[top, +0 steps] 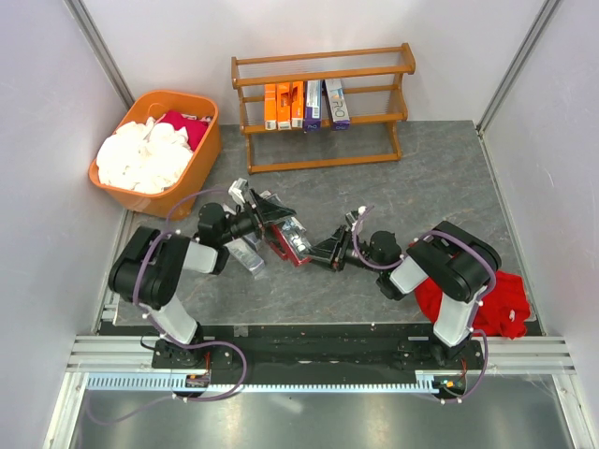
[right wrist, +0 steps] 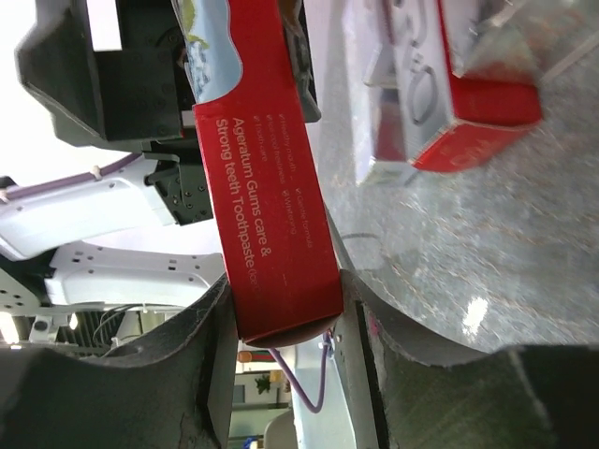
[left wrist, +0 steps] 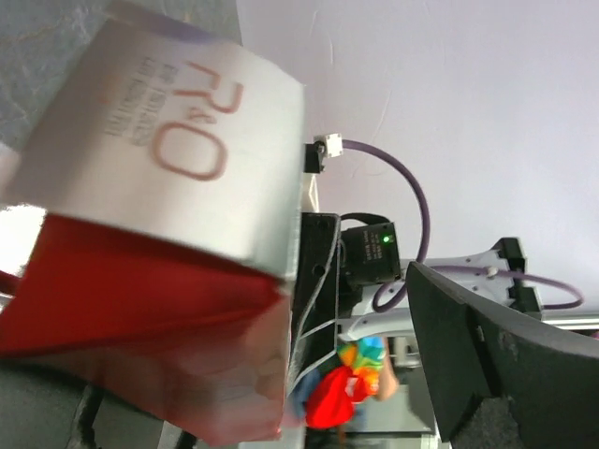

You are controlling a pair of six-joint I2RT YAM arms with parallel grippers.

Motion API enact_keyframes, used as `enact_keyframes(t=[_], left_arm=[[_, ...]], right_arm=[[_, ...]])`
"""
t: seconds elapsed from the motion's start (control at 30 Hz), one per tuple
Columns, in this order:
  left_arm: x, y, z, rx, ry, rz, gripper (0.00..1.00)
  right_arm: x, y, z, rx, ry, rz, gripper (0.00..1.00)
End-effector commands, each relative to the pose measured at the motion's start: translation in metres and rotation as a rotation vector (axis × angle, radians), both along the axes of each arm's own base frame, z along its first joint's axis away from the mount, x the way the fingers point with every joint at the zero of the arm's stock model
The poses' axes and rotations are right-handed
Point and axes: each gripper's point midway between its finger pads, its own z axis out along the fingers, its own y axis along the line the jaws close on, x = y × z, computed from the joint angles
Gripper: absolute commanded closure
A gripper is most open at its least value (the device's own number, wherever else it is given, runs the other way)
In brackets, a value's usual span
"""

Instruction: Place and organize the toothpastes onto the shelf

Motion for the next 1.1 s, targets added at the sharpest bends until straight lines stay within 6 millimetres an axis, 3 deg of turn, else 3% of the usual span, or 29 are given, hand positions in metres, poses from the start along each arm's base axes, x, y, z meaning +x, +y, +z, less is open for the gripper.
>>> enact_keyframes(t=[0.0, 0.03, 0.2, 0.27, 0.3, 0.43, 0.53, 0.8, 0.97, 1.0, 1.07], left_arm=[[0.004, 0.006, 0.026, 0.110, -0.193, 0.033, 0.00], [0.006, 0.010, 0.031, 0.160, -0.256, 0.055, 0.00], [0.018, 0.039, 0.000, 0.462, -0.145, 0.200, 0.00], [0.027, 0.057, 0.005, 0.543, -0.146, 0.304, 0.00], [0.022, 0.067, -0.008, 0.614, -0.092, 0.317, 0.00], [0.027, 0.098, -0.009, 0.756, -0.079, 0.451, 0.00], [0.026, 0.109, -0.004, 0.803, -0.086, 0.493, 0.00], [0.025, 0.111, 0.003, 0.806, -0.113, 0.500, 0.00], [0.025, 0.107, 0.000, 0.800, -0.111, 0.480, 0.00], [0.025, 0.106, 0.000, 0.798, -0.114, 0.476, 0.00], [0.025, 0.104, 0.000, 0.791, -0.112, 0.466, 0.00]], right_arm=[[0.020, -0.011, 0.063, 0.162, -0.276, -0.071, 0.64], [0.026, -0.012, 0.062, 0.147, -0.294, -0.083, 0.64], [0.048, -0.015, 0.048, 0.091, -0.296, -0.116, 0.64], [0.058, -0.018, 0.043, 0.090, -0.286, -0.134, 0.65], [0.063, -0.018, 0.046, 0.100, -0.295, -0.139, 0.65], [0.085, -0.023, 0.044, 0.114, -0.287, -0.169, 0.66], [0.100, -0.023, 0.042, 0.113, -0.288, -0.187, 0.66], [0.148, -0.028, 0.050, 0.128, -0.319, -0.260, 0.67], [0.185, -0.029, 0.040, 0.090, -0.304, -0.326, 0.67], [0.196, -0.029, 0.047, 0.098, -0.323, -0.345, 0.67], [0.212, -0.030, 0.036, 0.077, -0.300, -0.381, 0.67]])
